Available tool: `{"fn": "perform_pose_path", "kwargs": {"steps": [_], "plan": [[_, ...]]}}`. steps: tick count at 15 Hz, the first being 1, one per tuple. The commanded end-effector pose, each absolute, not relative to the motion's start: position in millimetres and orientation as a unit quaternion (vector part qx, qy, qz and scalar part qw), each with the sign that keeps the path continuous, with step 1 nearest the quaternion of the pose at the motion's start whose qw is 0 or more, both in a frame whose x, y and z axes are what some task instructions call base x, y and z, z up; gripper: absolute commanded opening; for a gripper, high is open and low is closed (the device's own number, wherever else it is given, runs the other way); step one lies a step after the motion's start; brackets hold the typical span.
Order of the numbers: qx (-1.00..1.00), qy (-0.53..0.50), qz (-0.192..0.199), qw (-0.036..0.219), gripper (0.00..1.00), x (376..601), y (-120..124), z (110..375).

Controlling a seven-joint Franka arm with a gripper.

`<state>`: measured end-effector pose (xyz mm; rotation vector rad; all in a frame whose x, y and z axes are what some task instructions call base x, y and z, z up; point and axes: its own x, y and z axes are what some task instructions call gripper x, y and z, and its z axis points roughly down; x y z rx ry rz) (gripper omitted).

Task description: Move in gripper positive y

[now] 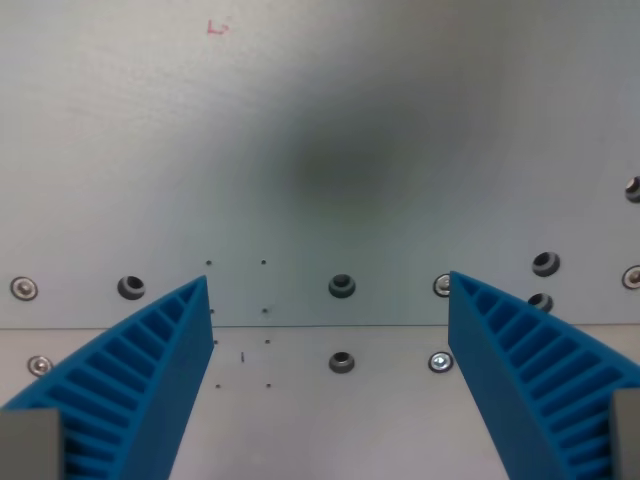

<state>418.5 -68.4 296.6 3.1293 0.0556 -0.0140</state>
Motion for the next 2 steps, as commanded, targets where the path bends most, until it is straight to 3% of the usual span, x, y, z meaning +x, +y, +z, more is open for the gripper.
{"fn": "perform_pose_path", "kwargs": {"steps": [1,2], "plan": [[1.000,0.027,-0.004,0.003,1.00,424.4,-84.5,298.0],[1.000,0.027,-0.004,0.003,1.00,424.7,-89.5,298.0]]}}
